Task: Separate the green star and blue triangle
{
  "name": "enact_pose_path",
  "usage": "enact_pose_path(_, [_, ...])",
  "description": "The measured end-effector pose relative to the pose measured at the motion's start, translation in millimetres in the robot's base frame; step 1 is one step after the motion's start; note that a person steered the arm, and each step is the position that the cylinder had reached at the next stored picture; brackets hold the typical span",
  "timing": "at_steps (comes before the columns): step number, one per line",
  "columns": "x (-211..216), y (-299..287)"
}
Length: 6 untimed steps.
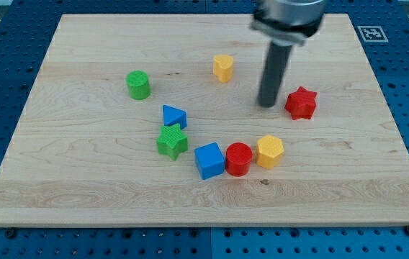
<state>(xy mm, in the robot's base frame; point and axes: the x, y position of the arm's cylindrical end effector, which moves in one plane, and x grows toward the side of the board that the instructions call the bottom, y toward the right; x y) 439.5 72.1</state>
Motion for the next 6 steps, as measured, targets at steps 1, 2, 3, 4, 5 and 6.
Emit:
enact_pose_path(1, [33.9, -77.2])
enact_pose_path(2, [39.5, -133.7])
enact_pose_path(3, [39.5, -144.8])
enact_pose_path(4, [39.5, -155.2])
enact_pose_path(5, [39.5, -162.7])
enact_pose_path(6, [39.3, -134.2])
